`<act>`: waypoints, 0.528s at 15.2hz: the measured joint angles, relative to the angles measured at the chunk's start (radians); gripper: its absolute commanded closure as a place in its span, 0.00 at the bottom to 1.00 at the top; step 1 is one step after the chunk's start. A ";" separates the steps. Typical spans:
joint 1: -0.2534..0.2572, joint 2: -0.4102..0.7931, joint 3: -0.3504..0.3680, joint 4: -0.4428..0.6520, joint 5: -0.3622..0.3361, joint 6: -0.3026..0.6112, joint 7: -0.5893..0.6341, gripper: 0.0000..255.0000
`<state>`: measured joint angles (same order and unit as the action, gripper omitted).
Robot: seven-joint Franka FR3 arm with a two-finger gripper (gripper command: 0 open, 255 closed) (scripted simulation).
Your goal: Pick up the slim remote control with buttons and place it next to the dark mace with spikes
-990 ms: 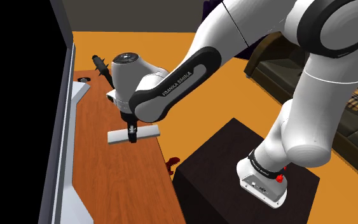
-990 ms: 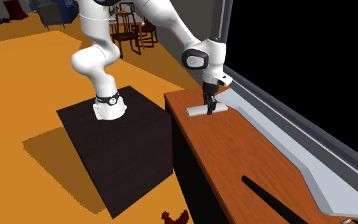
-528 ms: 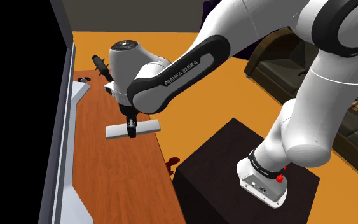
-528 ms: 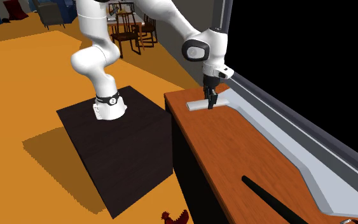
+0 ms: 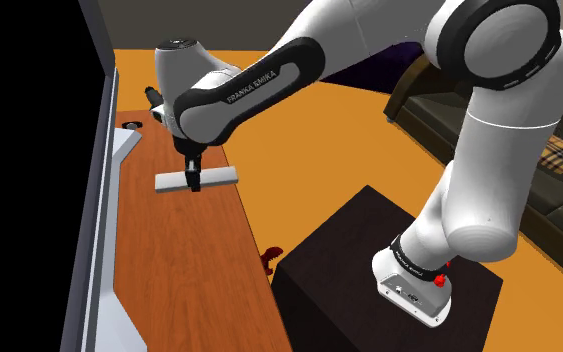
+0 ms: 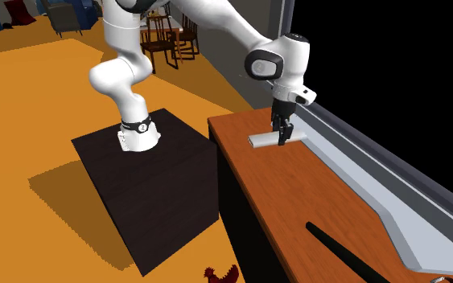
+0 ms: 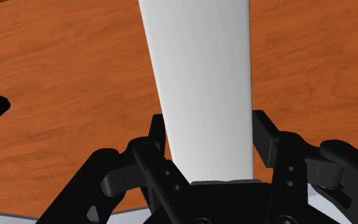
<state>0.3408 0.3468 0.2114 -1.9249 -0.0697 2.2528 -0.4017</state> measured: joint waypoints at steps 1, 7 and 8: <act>-0.006 0.029 -0.006 0.041 -0.004 -0.012 -0.012 1.00; -0.028 0.225 -0.036 0.354 -0.022 -0.131 -0.074 1.00; -0.026 0.269 -0.040 0.423 -0.026 -0.157 -0.081 1.00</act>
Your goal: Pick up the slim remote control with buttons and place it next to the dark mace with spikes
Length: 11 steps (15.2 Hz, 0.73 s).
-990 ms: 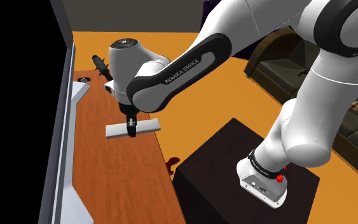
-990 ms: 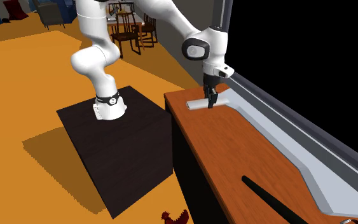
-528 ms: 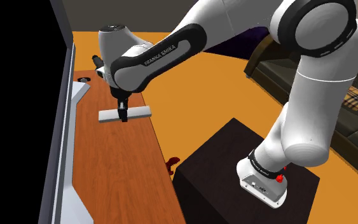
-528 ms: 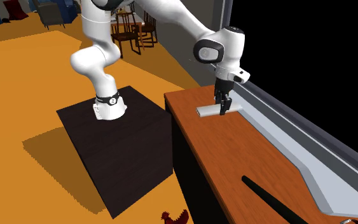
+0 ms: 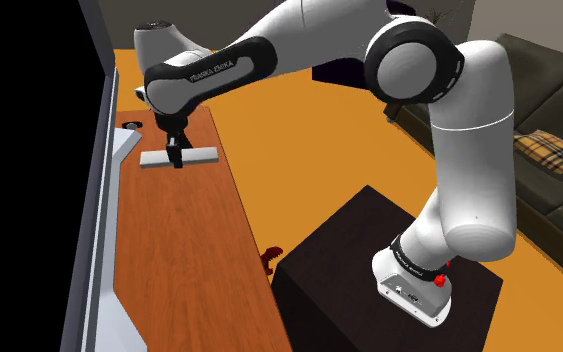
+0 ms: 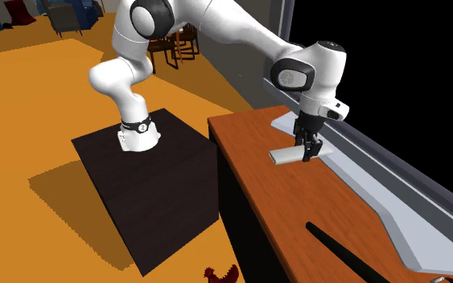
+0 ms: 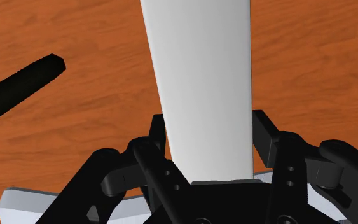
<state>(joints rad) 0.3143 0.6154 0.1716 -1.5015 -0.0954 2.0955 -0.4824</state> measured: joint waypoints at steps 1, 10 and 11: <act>-0.004 0.039 -0.004 0.069 -0.002 -0.030 -0.013 1.00; -0.001 0.377 -0.030 0.635 -0.012 -0.257 -0.082 1.00; -0.001 0.378 -0.030 0.624 -0.012 -0.245 -0.081 1.00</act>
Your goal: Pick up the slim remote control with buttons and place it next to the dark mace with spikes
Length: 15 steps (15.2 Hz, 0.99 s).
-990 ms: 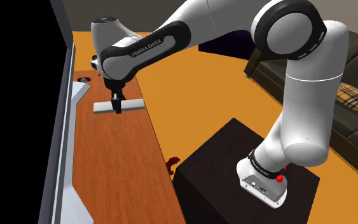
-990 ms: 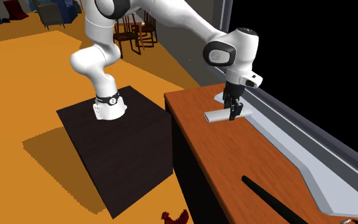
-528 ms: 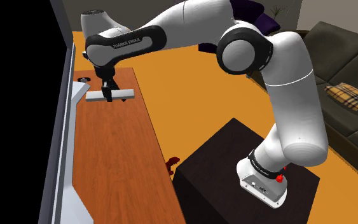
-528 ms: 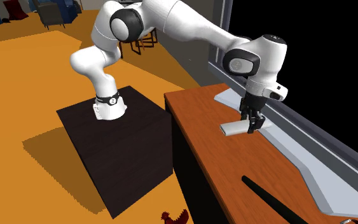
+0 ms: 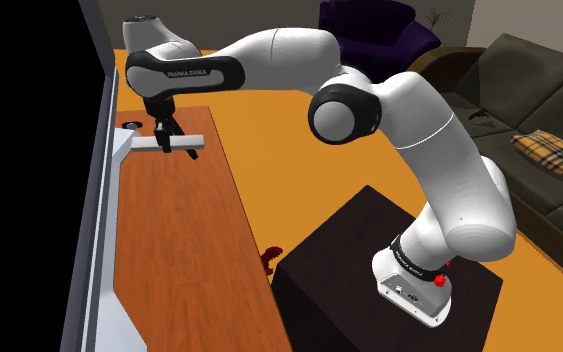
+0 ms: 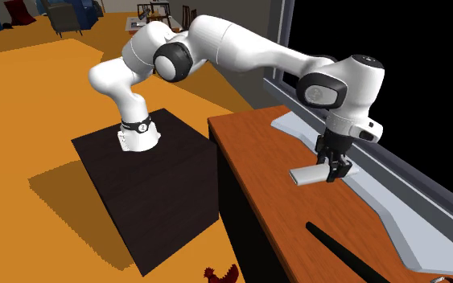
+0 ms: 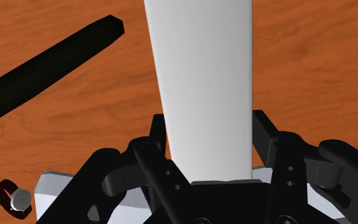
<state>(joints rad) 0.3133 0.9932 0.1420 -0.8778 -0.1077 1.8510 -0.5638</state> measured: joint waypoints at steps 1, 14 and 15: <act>0.000 0.008 0.000 0.002 0.000 0.007 0.000 1.00; 0.000 0.086 -0.006 -0.034 -0.006 0.119 0.001 1.00; 0.001 0.093 -0.006 -0.033 -0.007 0.125 0.002 1.00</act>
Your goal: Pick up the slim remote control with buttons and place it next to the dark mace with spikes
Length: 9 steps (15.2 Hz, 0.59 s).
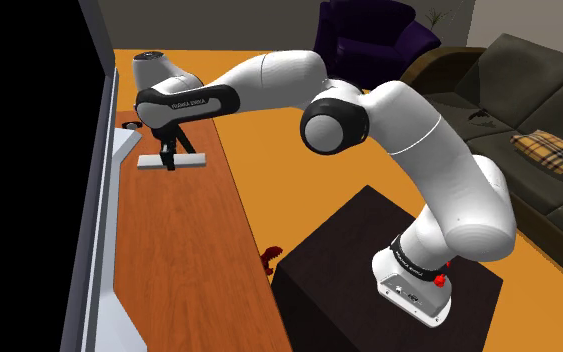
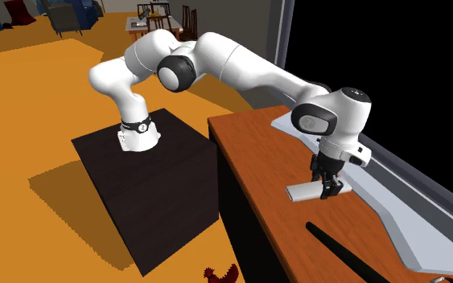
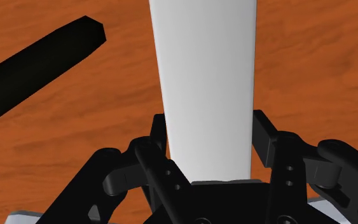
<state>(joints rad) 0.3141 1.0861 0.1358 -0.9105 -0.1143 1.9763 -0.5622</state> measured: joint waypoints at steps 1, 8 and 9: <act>0.000 0.011 -0.001 0.005 0.000 0.007 0.000 1.00; 0.003 0.082 -0.005 0.037 -0.003 0.045 -0.003 1.00; 0.002 0.086 -0.005 0.025 -0.004 0.060 -0.002 1.00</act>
<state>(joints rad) 0.3162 1.1717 0.1308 -0.8851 -0.1180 2.0363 -0.5645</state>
